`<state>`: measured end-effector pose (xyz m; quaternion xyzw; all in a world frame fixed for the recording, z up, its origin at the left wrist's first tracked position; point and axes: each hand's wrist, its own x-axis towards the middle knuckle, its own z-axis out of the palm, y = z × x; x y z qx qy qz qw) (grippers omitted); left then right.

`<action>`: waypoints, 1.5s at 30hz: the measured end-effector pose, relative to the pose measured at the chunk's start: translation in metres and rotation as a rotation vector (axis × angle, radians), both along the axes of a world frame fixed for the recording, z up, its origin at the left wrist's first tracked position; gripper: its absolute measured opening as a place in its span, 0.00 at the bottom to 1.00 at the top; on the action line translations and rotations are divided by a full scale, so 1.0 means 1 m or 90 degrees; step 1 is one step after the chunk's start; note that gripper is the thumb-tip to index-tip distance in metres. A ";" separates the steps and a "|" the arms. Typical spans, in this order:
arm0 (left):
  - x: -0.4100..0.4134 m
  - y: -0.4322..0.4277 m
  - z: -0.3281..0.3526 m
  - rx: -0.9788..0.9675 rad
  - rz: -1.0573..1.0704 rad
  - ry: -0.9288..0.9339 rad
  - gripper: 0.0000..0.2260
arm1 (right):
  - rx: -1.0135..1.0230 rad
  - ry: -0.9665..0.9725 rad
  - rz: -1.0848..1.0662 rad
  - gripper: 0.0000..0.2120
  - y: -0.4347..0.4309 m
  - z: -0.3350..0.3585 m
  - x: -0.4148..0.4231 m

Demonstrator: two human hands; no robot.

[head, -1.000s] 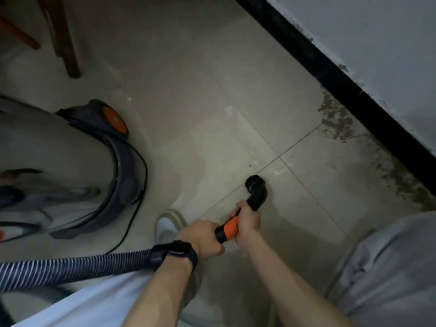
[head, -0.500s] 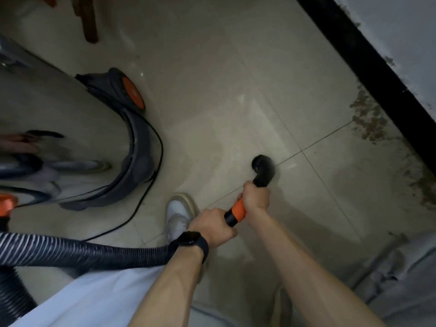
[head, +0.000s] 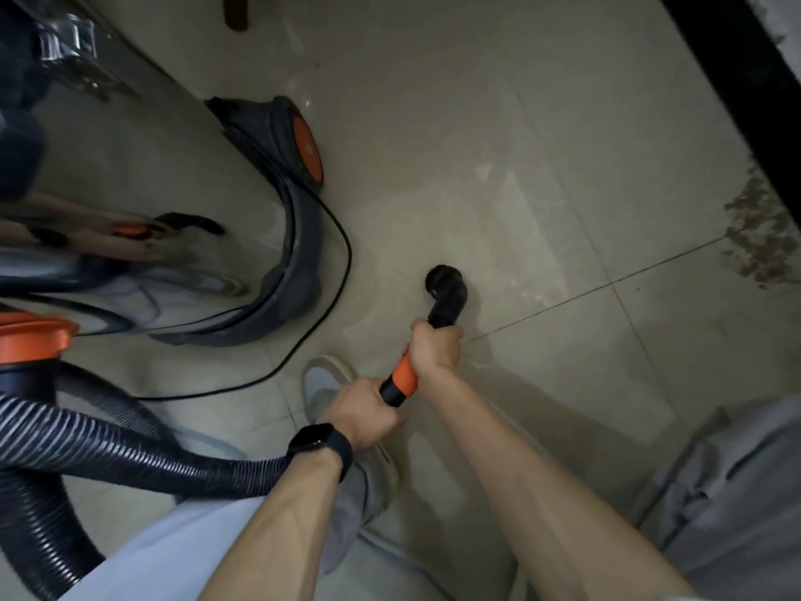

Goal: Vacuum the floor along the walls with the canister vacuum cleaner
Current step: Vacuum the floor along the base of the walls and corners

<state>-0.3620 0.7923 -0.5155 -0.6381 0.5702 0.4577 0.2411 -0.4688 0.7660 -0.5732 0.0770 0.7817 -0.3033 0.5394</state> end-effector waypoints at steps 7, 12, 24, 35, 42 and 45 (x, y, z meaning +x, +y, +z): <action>0.043 0.010 0.009 0.022 0.050 -0.031 0.10 | -0.007 -0.056 0.077 0.20 0.002 0.002 0.051; 0.046 0.001 0.016 0.056 -0.070 -0.065 0.07 | 0.034 -0.074 -0.063 0.15 0.024 0.005 0.050; -0.020 0.007 0.030 0.069 -0.338 -0.104 0.03 | 0.078 -0.035 -0.298 0.22 0.081 -0.005 -0.001; -0.154 -0.030 -0.008 0.060 -0.354 0.069 0.04 | -0.037 0.023 -0.445 0.21 0.054 -0.017 -0.152; -0.226 -0.041 -0.036 0.068 -0.339 0.161 0.05 | -0.112 0.066 -0.509 0.17 0.043 -0.030 -0.229; -0.241 -0.047 -0.047 0.067 -0.360 0.172 0.04 | -0.157 0.038 -0.539 0.07 0.045 -0.031 -0.246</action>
